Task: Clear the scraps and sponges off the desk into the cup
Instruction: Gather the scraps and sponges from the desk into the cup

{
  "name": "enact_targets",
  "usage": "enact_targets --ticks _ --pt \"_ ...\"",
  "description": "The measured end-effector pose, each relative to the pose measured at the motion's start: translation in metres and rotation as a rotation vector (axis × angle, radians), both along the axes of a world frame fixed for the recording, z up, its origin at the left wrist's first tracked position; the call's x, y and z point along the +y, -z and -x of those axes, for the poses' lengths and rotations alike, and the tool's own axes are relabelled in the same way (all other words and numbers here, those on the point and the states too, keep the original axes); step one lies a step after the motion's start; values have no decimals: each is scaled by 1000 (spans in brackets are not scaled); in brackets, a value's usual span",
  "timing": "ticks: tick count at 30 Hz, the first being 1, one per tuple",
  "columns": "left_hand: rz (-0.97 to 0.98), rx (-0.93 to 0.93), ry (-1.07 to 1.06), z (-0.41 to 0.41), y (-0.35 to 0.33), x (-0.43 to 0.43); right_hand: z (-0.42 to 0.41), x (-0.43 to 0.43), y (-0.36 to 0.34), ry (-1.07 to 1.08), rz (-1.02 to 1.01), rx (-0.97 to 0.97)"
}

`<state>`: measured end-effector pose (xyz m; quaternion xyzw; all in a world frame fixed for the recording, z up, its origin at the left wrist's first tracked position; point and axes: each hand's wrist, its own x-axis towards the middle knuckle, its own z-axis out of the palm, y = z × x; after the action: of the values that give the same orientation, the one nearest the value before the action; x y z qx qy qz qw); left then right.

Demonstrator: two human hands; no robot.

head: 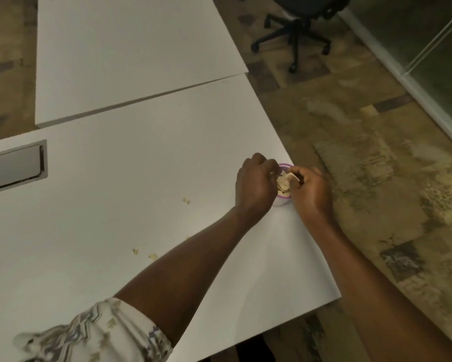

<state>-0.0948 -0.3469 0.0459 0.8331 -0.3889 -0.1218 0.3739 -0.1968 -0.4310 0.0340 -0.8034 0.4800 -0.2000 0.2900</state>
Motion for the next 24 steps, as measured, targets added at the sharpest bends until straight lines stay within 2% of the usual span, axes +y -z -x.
enact_targets --ticks 8,14,20,24 --pt "-96 -178 68 -2 25 -9 2 -10 3 -53 -73 -29" --pt "-88 -228 160 -1 30 1 9 -8 2 -53 -34 -70" --pt "-71 -161 119 1 27 34 9 18 -10 -121 104 -136" --pt "-94 -94 83 2 38 77 4 57 -7 -269 77 -156"
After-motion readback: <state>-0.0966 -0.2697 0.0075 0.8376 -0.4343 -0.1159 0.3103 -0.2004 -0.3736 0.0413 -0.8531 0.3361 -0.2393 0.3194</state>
